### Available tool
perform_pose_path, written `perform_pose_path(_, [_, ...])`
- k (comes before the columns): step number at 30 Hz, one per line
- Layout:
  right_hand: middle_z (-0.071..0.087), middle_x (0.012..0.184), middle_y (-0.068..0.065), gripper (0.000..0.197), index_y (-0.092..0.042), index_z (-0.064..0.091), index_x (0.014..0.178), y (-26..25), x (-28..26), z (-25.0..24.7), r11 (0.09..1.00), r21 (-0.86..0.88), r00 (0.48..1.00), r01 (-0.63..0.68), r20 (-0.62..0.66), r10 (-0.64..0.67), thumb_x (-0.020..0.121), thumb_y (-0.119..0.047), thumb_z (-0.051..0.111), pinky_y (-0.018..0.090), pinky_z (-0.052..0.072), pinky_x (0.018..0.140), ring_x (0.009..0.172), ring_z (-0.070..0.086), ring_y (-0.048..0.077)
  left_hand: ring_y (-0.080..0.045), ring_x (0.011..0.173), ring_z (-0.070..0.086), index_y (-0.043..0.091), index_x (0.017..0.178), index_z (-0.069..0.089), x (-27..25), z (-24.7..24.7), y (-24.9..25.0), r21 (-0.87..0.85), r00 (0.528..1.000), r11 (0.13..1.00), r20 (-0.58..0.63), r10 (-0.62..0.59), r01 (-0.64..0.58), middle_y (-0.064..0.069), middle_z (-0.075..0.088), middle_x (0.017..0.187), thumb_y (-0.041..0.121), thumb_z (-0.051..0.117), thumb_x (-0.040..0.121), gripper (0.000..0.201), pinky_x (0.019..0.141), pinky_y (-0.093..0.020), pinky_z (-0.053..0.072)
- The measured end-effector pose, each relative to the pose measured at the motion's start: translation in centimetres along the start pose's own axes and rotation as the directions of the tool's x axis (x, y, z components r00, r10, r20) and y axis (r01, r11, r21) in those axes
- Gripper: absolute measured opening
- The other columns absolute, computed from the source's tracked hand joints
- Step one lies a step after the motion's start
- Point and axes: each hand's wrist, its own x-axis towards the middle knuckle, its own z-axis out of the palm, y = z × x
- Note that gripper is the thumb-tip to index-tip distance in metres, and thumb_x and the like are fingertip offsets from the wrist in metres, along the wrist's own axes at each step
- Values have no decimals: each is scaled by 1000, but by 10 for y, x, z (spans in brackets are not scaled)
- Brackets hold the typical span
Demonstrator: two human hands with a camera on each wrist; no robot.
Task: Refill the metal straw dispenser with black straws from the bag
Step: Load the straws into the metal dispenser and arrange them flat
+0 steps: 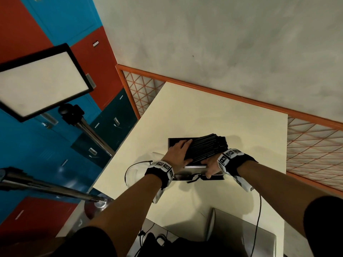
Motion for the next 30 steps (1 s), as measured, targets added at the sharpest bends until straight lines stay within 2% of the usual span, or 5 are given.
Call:
perform_pose_path(13, [58,123,2,53,-24,53,127,-4,2,-2,997,57,999,43,31,-45,78,-42,64,39,44,95,111,54,26,-27,141,36,19,161,18,-2,-1,2,4,1000,1000,6,-1,1,-7,33,157,37,65,95,83,114,-45,35])
perform_pose_path(17, [64,97,2,22,-21,58,100,0,-1,3,995,41,989,89,-123,-84,81,-32,65,35,49,83,93,60,28,-28,140,37,17,161,17,-2,-3,2,-3,1000,1000,1,6,-6,-8,34,157,37,65,95,84,113,-45,36])
perform_pose_path(21, [66,101,7,33,-14,61,109,4,-10,6,994,-65,955,90,-279,-105,85,-36,62,28,40,70,87,60,28,-28,139,39,17,161,17,-3,-4,2,-1,1000,1000,8,16,-16,-9,36,156,37,64,95,83,111,-46,38])
perform_pose_path(24, [67,103,2,45,-20,63,115,7,-11,1,994,-35,968,101,-225,-106,80,-48,63,32,51,81,92,63,25,-28,139,38,17,161,16,-3,-5,3,23,999,999,31,22,-23,-9,36,156,36,63,96,82,111,-46,37])
perform_pose_path(30, [61,128,6,62,-16,54,131,11,-18,2,993,-7,961,115,-253,-113,84,-54,65,33,47,93,113,58,30,-31,141,37,18,162,14,-3,-10,5,-19,998,1000,52,18,-17,-10,34,158,34,63,89,89,114,-48,35])
